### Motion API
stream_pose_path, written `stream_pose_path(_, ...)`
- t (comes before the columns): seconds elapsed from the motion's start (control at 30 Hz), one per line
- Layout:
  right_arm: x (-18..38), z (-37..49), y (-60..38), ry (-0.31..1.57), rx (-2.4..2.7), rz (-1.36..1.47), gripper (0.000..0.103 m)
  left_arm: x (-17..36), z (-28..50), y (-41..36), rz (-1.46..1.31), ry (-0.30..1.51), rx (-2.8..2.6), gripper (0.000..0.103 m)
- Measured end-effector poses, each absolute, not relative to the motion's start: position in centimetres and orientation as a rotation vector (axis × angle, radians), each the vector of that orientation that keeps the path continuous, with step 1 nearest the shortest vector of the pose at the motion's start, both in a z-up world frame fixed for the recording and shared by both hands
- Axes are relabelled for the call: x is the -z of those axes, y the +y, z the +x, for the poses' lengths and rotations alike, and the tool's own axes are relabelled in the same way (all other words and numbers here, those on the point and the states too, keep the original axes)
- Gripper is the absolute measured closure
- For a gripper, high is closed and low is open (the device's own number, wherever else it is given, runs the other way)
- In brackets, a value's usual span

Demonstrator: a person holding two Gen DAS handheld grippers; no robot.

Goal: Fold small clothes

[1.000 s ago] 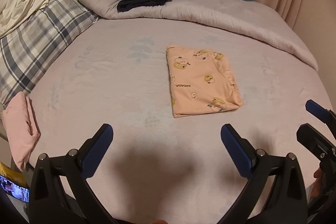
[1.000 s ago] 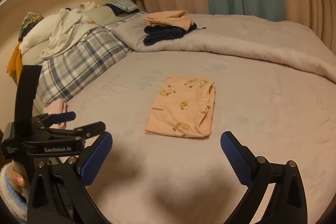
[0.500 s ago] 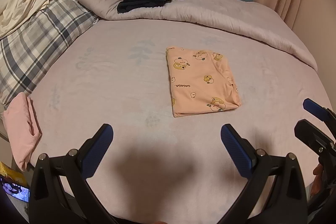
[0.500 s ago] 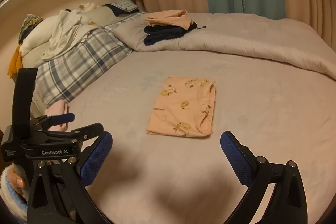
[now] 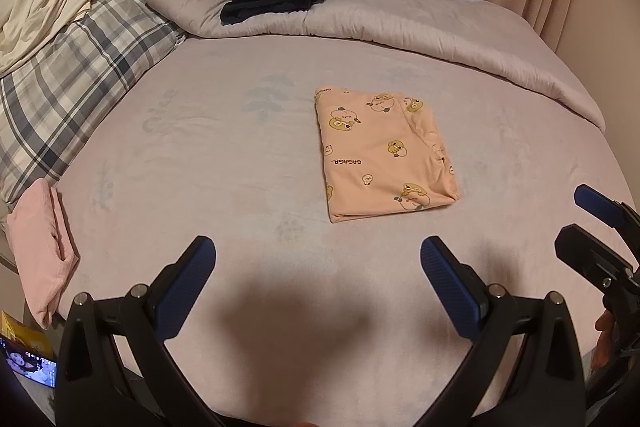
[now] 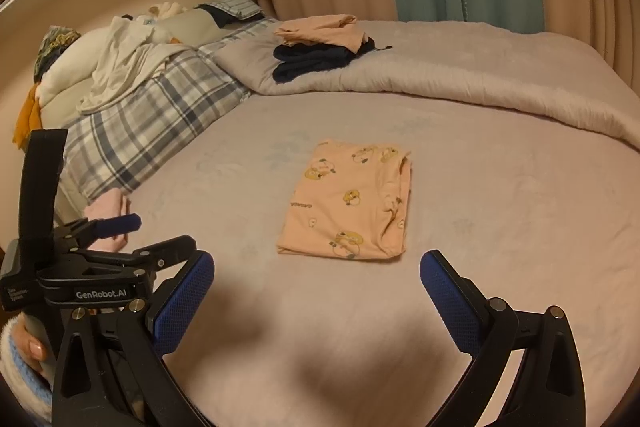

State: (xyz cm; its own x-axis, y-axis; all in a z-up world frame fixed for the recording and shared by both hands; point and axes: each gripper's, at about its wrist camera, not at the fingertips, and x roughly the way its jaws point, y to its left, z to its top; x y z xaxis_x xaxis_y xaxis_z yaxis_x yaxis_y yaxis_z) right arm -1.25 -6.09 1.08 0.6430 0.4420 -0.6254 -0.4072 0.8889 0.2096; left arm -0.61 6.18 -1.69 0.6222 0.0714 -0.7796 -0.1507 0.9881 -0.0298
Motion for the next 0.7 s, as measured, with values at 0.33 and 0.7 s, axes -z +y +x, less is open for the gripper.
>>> stream_pose_path(0.33, -1.08, -1.16, -6.09, 0.727, -0.484, 0.051, 0.001, 1.71, -0.52, 6.22, -0.092, 0.890, -0.126, 0.000)
stream_pose_path(0.7, -1.03, -1.07, -6.15, 0.727, -0.485, 0.052, 0.001, 1.68, -0.35, 6.32, -0.087, 0.889, -0.123, 0.000)
